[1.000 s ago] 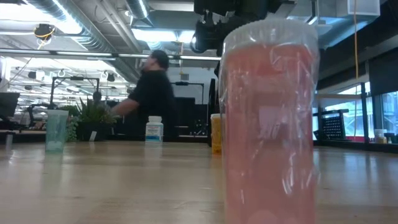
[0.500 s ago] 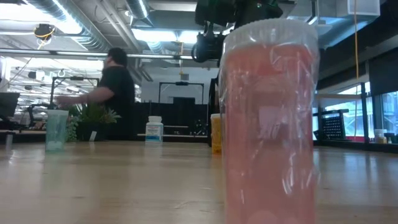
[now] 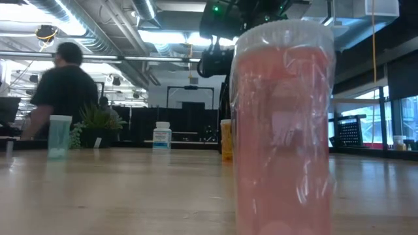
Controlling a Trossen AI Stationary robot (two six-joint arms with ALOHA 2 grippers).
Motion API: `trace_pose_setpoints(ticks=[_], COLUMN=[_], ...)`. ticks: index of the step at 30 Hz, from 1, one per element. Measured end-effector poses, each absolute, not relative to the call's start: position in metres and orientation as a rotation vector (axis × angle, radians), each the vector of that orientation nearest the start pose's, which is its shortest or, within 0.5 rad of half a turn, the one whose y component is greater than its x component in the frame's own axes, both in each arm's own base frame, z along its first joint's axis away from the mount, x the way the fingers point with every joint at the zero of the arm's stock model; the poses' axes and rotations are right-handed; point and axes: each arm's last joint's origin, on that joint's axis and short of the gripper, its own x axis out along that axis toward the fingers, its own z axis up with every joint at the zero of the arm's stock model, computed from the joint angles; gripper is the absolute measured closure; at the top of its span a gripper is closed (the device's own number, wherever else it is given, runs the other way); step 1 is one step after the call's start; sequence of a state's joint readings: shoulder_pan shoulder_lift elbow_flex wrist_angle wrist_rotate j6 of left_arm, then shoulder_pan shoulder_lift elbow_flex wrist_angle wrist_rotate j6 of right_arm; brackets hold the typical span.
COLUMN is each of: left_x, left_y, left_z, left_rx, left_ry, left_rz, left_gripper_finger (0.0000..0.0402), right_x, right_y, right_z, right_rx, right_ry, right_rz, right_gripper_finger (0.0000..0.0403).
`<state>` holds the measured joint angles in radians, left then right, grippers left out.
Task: Pick and place medicine bottles onto shelf by color
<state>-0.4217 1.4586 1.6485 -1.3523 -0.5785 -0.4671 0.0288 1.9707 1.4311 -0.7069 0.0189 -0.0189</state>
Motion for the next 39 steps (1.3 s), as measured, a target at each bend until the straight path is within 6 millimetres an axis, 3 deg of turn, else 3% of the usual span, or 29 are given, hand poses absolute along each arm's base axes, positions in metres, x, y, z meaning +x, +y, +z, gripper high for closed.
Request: trace_pose_setpoints(ticks=[9,25,34,39], left_x=[0.242,0.242,0.242,0.242], left_y=[-0.091,-0.091,-0.091,-0.091], left_z=[0.388,0.388,0.388,0.388], left_rx=[0.119,0.117,0.117,0.117], left_ry=[0.929,0.926,0.925,0.924], left_rz=[0.363,0.362,0.362,0.362], left_gripper_finger=[0.0086,0.0086,0.0086,0.0086], right_x=[0.395,0.397,0.396,0.397], right_y=[0.011,0.015,0.016,0.015], right_z=[0.180,0.180,0.182,0.196], right_rx=[-0.031,-0.007,-0.010,-0.013], right_ry=[1.246,1.227,1.227,1.258], right_rz=[0.011,0.011,0.017,0.016], right_gripper_finger=[0.0051,0.0194,0.0182,0.0189])
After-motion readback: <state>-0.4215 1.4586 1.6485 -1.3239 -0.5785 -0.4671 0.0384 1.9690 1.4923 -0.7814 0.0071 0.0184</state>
